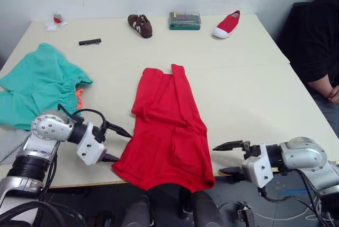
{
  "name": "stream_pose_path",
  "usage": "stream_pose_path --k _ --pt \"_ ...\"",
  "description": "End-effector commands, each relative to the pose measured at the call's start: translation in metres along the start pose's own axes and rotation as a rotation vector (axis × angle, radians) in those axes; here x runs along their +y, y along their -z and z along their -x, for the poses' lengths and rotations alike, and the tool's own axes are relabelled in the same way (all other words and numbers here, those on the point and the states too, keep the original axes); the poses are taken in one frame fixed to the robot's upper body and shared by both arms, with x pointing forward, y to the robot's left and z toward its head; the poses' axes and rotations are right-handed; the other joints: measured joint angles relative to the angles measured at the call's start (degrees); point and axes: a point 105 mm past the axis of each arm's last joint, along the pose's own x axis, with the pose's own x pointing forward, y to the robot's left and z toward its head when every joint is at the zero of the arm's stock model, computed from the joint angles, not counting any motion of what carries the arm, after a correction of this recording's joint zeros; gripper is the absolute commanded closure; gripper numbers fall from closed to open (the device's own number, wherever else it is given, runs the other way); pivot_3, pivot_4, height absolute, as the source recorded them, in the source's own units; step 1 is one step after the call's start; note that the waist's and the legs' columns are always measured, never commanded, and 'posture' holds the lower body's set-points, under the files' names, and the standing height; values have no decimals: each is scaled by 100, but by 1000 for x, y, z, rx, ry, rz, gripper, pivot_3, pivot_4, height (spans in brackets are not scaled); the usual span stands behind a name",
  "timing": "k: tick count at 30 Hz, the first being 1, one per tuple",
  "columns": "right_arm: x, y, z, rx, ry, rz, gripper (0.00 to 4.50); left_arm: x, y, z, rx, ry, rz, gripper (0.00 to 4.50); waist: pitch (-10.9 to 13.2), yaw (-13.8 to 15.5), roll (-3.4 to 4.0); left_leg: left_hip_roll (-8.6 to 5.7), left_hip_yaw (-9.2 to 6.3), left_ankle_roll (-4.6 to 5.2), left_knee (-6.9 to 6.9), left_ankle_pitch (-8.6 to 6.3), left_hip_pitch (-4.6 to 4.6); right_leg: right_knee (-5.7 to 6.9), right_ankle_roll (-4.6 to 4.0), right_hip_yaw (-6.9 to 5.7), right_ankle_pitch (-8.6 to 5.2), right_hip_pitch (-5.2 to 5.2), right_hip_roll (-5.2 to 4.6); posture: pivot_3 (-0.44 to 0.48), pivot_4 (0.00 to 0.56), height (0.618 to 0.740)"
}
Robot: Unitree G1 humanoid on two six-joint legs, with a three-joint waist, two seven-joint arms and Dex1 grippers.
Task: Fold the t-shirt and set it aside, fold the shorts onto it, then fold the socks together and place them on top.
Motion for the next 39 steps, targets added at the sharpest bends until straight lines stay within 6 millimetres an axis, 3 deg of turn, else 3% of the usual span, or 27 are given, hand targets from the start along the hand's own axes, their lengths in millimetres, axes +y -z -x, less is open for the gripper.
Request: stream_pose_path --k 1,9,15,18,22,25,29,33,39 --pt "-4 -3 -9 -23 10 62 1100 -9 3 -3 11 42 -54 239 0 5 2 2 -2 16 2 -10 5 0 0 -1 0 8 0 0 150 740" --pt "-4 -4 -14 -31 12 86 1100 -12 12 11 61 59 -123 239 9 85 23 19 -6 36 2 -41 73 -11 -6 -4 -11 80 13 0 150 740" --pt "-11 -6 -21 -39 43 87 1100 -21 5 -10 -6 84 -166 239 -1 85 41 27 1 29 2 -45 81 -9 -12 3 -14 80 25 0 150 740" --pt "-14 -6 -25 -40 54 84 1100 -20 3 -21 -41 78 -155 860 -11 97 59 25 4 36 3 -49 81 -10 -12 6 -14 81 24 0 150 740" --pt "-13 -7 -30 -42 58 70 1100 -17 2 -32 -65 66 -121 2157 -13 154 62 22 3 43 8 -53 79 -10 -10 7 -15 83 24 0 150 740" --pt "-11 -9 -31 -48 65 41 1690 -16 2 -34 -73 49 -75 3112 -13 161 63 18 4 53 12 -59 79 -12 -6 9 -14 87 21 0 150 740" --pt "-11 -14 -28 -59 78 8 3047 -16 3 -32 -74 31 -10 4376 -13 165 63 19 4 56 14 -60 78 -13 -4 8 -14 87 21 0 150 740" --pt "-16 -20 -25 -74 105 -31 4451 -17 1 -30 -83 19 28 4500 -13 158 63 21 3 56 14 -60 78 -12 -3 8 -14 86 21 0 150 740" --pt "-27 -43 -11 -106 146 -77 4451 -27 -22 -17 -135 43 139 4500 -9 94 62 24 0 53 13 -75 74 -17 2 8 -22 84 22 0 150 740"
